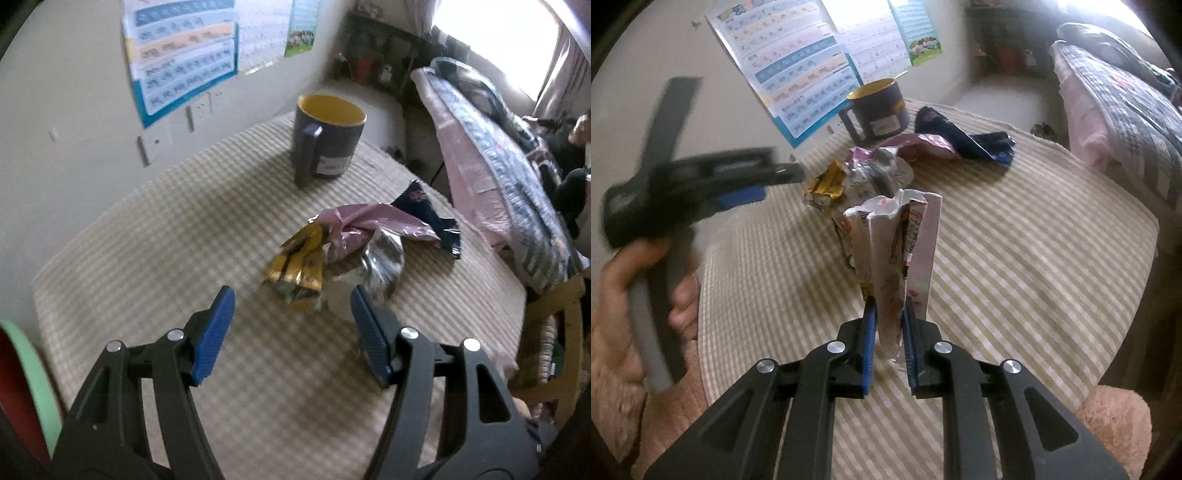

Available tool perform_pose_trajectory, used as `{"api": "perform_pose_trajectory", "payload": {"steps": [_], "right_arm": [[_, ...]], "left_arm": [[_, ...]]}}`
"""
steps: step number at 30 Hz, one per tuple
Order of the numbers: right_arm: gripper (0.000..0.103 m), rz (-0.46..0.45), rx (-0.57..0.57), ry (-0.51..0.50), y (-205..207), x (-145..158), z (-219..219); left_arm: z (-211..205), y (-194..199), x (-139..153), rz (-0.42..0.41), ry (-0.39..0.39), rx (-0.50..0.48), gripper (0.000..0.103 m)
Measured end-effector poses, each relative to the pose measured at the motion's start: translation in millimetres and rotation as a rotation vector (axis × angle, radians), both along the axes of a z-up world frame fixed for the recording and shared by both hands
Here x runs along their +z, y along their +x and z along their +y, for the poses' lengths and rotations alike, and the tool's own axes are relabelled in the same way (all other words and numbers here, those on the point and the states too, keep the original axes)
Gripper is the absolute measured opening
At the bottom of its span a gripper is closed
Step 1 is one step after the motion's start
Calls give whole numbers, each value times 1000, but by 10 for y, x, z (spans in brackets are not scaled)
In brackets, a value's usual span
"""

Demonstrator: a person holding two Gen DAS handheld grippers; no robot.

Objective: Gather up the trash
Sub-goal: 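Grasp the white-and-pink paper carton with the right gripper while the left grasps the yellow wrapper, then carry the yellow wrapper and white paper carton over the green bin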

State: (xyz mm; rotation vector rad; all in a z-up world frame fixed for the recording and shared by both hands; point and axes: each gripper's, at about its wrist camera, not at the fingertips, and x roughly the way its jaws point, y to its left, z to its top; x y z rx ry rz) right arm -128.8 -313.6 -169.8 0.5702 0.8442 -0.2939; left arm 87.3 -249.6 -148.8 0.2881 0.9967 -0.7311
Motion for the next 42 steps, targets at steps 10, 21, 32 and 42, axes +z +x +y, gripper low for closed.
{"api": "perform_pose_trajectory", "payload": {"steps": [10,21,32,42], "right_arm": [[15,-31,45,2,44,-70,38],[16,-28,57,3,98,-100,54],[16,-9,81,-64,162,-59,184],[16,20,118,-172,301,123,435]], "left_arm": [[-320,362,-500,94,139,72,35],[393,-18,-133,-18,81,72,17],[1391,-509,214,-99,113,106,17],[2074,-470,552,-155,7,221,17]]}}
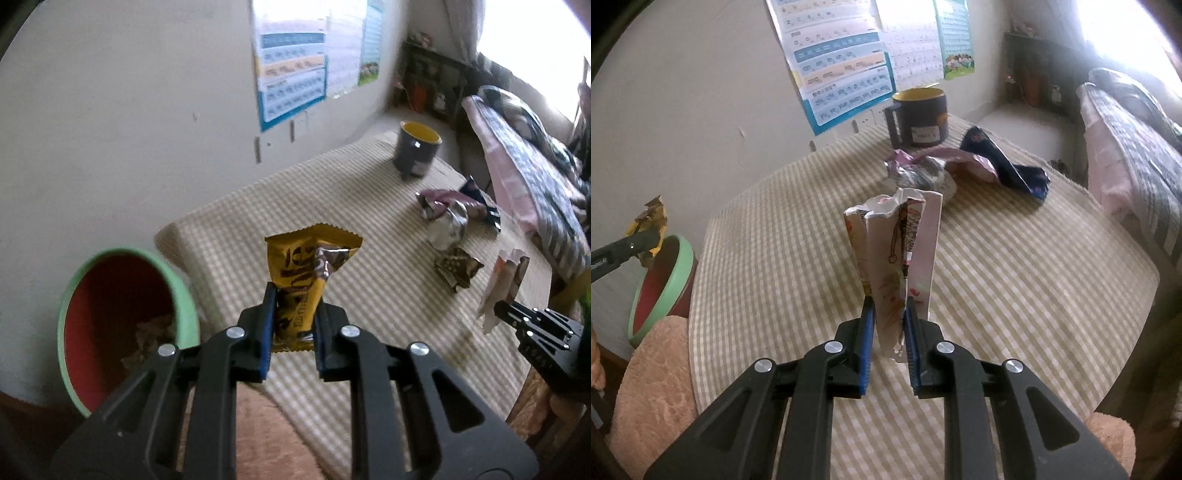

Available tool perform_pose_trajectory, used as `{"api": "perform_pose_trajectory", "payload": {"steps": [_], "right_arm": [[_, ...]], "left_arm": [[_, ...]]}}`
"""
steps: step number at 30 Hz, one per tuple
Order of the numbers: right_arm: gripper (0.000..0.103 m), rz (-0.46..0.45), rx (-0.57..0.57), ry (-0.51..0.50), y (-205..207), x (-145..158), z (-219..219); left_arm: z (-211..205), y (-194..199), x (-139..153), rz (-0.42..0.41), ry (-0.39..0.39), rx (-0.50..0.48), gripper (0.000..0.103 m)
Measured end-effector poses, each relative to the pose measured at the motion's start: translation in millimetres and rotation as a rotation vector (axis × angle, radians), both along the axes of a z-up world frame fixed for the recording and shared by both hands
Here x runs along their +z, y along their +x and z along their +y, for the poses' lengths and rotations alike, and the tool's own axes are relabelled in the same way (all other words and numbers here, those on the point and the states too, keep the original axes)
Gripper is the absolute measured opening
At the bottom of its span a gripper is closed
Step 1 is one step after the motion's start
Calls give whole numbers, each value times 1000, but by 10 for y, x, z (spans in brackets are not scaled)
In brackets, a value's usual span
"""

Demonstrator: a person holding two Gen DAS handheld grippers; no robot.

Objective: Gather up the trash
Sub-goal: 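Carry the yellow wrapper and white paper carton over the green bin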

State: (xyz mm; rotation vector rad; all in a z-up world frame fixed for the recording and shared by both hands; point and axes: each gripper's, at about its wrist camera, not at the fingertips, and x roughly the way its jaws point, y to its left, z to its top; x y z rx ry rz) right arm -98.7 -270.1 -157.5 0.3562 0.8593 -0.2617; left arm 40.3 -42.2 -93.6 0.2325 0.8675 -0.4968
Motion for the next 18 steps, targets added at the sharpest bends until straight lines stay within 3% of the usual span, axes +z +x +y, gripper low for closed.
{"api": "perform_pose_trajectory", "payload": {"steps": [7,18], "right_arm": [[16,-2,40,14,148,167,254],[16,-19,233,28,468,399,969]], "left_arm": [[462,117,-98,23,-23,81,17],[884,225,-137,24,-30,167,17]]}}
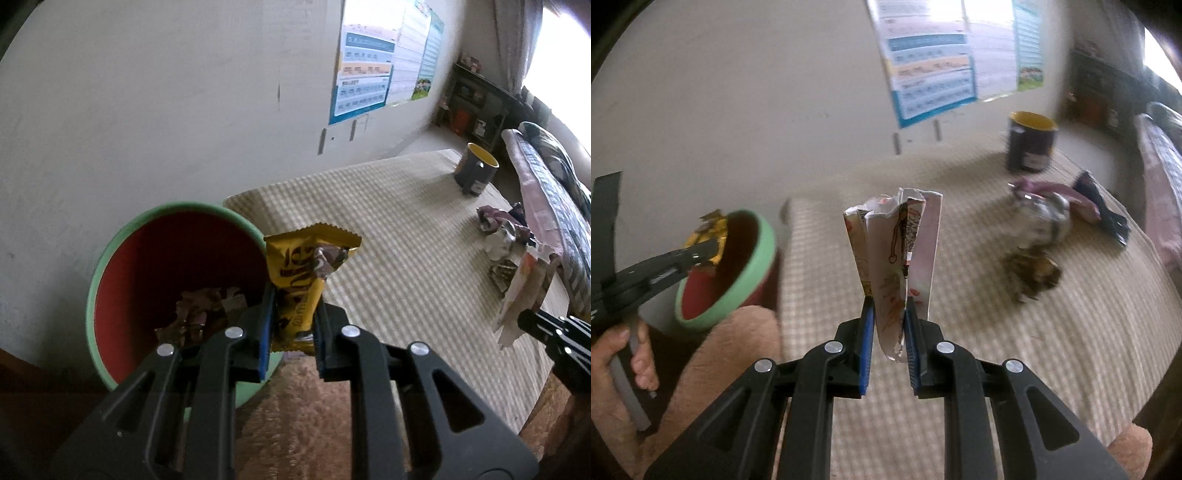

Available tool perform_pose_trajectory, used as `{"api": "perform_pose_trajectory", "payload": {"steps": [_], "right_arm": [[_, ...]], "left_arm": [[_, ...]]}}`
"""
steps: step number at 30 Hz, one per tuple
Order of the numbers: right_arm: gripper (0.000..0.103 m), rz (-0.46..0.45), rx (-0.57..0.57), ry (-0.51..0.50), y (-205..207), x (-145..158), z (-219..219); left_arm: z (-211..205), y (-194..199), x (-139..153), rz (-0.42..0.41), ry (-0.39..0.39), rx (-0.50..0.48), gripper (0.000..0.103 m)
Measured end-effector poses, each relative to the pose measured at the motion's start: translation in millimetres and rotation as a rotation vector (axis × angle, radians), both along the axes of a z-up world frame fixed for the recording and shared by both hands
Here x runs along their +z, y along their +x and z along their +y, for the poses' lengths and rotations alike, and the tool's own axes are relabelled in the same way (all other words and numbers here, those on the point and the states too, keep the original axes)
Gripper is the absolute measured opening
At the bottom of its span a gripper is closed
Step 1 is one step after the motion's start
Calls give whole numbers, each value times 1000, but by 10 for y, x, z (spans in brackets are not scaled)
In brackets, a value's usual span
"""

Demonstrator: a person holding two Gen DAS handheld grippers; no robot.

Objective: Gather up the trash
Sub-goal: 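Carry the yellow wrapper and white paper carton over the green bin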

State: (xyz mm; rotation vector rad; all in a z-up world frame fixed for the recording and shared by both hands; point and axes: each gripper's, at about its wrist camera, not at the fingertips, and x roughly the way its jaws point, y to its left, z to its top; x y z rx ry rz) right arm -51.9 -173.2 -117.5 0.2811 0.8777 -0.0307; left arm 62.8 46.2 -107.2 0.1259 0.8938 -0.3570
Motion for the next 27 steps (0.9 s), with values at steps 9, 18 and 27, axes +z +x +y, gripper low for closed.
{"api": "perform_pose_trajectory", "payload": {"steps": [9,18,27], "right_arm": [[16,-24,55,0,54,136,223],[16,-29,75,5,40,159,295],[16,-30,102,-3,58,177,404]], "left_arm": [[104,15,25,-8,-3,23,17],[186,13,52,-21,-3,46,17],[280,37,50,-27,-7,68,17]]}}
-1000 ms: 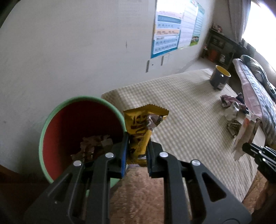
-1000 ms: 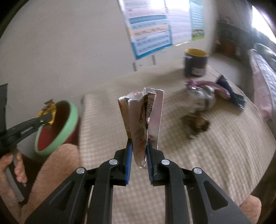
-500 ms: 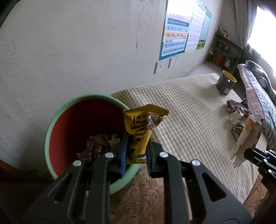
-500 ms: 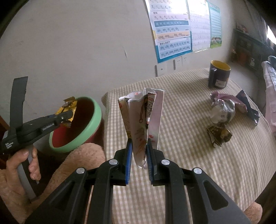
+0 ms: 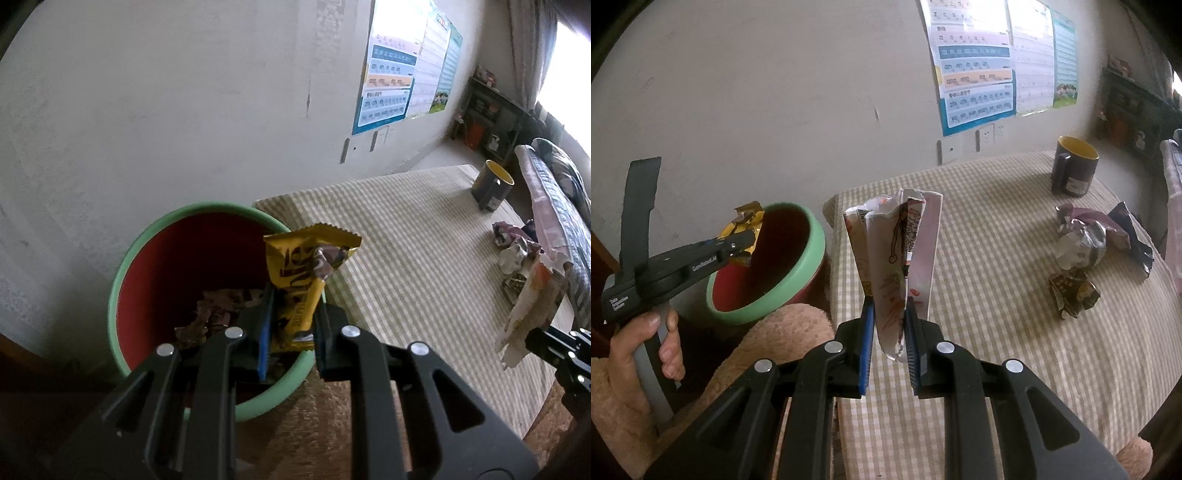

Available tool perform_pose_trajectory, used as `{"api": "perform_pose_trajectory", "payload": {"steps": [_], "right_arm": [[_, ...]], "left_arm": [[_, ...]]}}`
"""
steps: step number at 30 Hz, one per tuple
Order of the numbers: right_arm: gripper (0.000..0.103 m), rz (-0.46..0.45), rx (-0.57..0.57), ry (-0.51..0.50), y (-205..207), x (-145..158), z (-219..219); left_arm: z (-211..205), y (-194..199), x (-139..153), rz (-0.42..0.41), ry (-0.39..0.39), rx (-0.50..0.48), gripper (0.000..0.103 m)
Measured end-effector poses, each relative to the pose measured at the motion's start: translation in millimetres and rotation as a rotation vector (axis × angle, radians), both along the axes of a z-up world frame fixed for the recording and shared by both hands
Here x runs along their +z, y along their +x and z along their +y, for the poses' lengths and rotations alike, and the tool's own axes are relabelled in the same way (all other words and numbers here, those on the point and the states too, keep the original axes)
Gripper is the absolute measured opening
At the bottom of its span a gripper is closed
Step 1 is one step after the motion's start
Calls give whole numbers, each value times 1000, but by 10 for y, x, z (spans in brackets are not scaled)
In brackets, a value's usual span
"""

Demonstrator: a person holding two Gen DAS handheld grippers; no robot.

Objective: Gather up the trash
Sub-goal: 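Carry the yellow wrapper and white paper carton over the green bin, then lower both items into the bin and open the right gripper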

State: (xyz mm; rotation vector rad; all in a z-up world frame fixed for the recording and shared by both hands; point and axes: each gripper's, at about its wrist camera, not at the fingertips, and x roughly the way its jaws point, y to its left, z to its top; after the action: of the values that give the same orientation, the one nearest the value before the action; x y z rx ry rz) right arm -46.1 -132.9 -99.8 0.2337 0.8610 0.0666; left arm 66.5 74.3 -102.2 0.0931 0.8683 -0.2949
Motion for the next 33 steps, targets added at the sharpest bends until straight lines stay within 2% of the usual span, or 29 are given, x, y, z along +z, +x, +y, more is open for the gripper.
{"api": "perform_pose_trajectory", "payload": {"steps": [12,33], "right_arm": [[16,13,52,-24,92,3,191],[16,30,211,-81,551,17,882]], "left_arm": [[219,7,99,-48,14,56,17],[789,153,-39,-25,-28,160,17]]}}
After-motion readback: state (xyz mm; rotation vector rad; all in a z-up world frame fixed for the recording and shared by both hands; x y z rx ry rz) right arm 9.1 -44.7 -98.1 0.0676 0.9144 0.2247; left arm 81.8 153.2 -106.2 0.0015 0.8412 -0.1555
